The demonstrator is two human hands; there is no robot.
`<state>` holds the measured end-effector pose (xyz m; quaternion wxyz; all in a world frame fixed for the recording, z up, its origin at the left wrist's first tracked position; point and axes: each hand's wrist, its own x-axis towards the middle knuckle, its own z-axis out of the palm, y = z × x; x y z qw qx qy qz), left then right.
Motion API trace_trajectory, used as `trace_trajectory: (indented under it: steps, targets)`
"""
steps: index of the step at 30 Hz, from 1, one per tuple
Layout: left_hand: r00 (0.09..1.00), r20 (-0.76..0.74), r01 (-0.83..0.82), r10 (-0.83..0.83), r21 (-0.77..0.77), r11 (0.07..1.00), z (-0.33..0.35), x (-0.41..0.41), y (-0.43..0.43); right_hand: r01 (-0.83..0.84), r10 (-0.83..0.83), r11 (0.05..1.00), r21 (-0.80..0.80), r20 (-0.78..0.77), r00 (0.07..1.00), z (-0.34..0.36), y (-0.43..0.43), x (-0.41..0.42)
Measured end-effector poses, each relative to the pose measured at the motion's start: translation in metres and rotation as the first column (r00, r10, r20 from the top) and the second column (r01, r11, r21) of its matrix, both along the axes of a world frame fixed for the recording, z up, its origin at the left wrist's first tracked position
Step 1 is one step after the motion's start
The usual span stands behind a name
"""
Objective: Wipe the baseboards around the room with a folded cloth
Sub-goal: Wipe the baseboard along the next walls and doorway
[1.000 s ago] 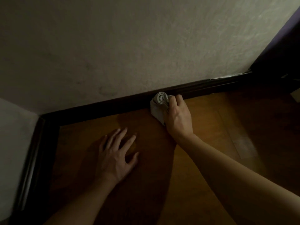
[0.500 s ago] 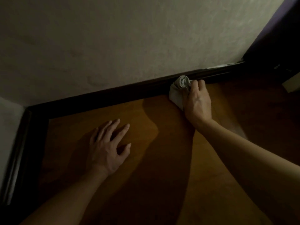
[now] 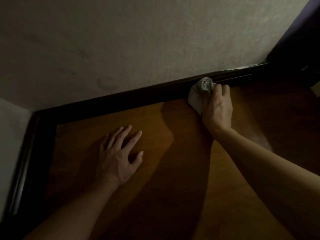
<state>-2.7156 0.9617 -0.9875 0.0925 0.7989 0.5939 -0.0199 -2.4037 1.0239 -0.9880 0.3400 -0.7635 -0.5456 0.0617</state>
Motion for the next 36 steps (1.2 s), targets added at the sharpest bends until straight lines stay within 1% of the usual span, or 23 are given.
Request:
trace_trajectory:
  steps: [2, 3, 6, 7, 8, 9, 12, 14, 16, 17, 20, 21, 22, 25, 26, 29, 30, 33, 34, 36]
  targets:
    - [1.000, -0.001, 0.003, -0.003, 0.006, 1.000, 0.000, 0.000, 0.000, -0.085, 0.085, 0.996, -0.022, 0.029, 0.996, 0.002, 0.003, -0.004]
    - [1.000, -0.002, 0.003, -0.003, 0.008, 1.000, 0.000, 0.000, 0.000, -0.085, 0.086, 0.996, -0.024, 0.037, 0.996, 0.002, 0.003, -0.002]
    - [1.000, 0.019, 0.000, 0.000, 0.011, 1.000, -0.001, -0.001, 0.001, 0.045, -0.045, 0.999, 0.001, -0.013, 0.999, 0.000, 0.000, 0.006]
    - [1.000, 0.019, -0.009, 0.009, 0.008, 1.000, -0.002, 0.000, 0.001, 0.070, -0.070, 0.998, 0.002, -0.032, 0.997, 0.000, -0.001, 0.005]
    - [0.999, 0.021, -0.028, 0.028, 0.004, 1.000, -0.002, 0.002, 0.001, 0.061, -0.061, 0.998, -0.002, -0.033, 0.998, 0.001, -0.002, 0.001]
    - [0.998, 0.024, -0.056, 0.055, 0.002, 0.998, -0.002, 0.006, 0.002, 0.019, -0.019, 1.000, -0.014, -0.019, 1.000, 0.002, -0.002, -0.003]
    - [0.991, 0.034, -0.127, 0.126, 0.005, 0.992, -0.001, 0.025, 0.009, -0.181, 0.182, 0.983, -0.034, 0.043, 0.982, 0.007, 0.002, -0.015]
    - [0.992, 0.057, -0.109, 0.109, 0.013, 0.994, -0.003, 0.040, 0.014, -0.227, 0.228, 0.974, -0.022, 0.077, 0.971, 0.007, 0.005, -0.011]
    - [0.995, 0.055, -0.080, 0.079, 0.018, 0.997, -0.005, 0.052, 0.015, -0.195, 0.196, 0.981, -0.020, 0.100, 0.975, 0.005, 0.005, 0.005]
    - [0.996, 0.045, -0.080, 0.079, 0.024, 0.997, -0.007, 0.055, 0.014, -0.150, 0.152, 0.988, -0.024, 0.095, 0.984, 0.003, 0.005, 0.016]
    - [0.994, 0.028, -0.103, 0.102, 0.051, 0.993, -0.008, 0.059, 0.012, 0.052, -0.052, 0.998, -0.020, -0.002, 0.999, -0.002, 0.001, 0.043]
    - [0.994, 0.033, -0.104, 0.102, 0.055, 0.993, -0.008, 0.059, 0.012, 0.082, -0.082, 0.997, -0.011, -0.025, 0.996, -0.003, 0.001, 0.046]
    - [0.994, 0.040, -0.102, 0.100, 0.054, 0.993, -0.007, 0.060, 0.013, 0.077, -0.077, 0.997, -0.002, -0.020, 0.997, -0.003, 0.001, 0.045]
    - [0.993, 0.044, -0.109, 0.107, 0.043, 0.993, -0.005, 0.061, 0.013, -0.043, 0.043, 0.999, 0.000, 0.052, 0.998, -0.005, 0.003, 0.043]
    - [0.993, 0.039, -0.113, 0.111, 0.041, 0.993, -0.004, 0.061, 0.013, -0.050, 0.050, 0.999, -0.001, 0.056, 0.997, -0.005, 0.003, 0.045]
    - [0.992, 0.032, -0.121, 0.120, 0.033, 0.992, -0.003, 0.062, 0.013, 0.054, -0.053, 0.998, 0.032, -0.005, 0.999, -0.006, 0.001, 0.053]
    - [0.992, 0.032, -0.122, 0.121, 0.032, 0.992, -0.003, 0.062, 0.013, 0.060, -0.060, 0.998, 0.037, -0.009, 0.998, -0.006, 0.001, 0.053]
    - [0.992, 0.034, -0.121, 0.120, 0.036, 0.992, -0.002, 0.062, 0.013, -0.005, 0.004, 1.000, 0.002, 0.049, 0.999, -0.006, 0.002, 0.054]
    - [0.992, 0.034, -0.121, 0.120, 0.036, 0.992, -0.002, 0.062, 0.013, 0.005, -0.005, 1.000, -0.003, 0.053, 0.999, -0.006, 0.003, 0.057]
    - [0.993, 0.028, -0.118, 0.117, 0.040, 0.992, -0.003, 0.062, 0.013, 0.082, -0.082, 0.997, 0.013, 0.015, 0.996, -0.008, 0.003, 0.061]
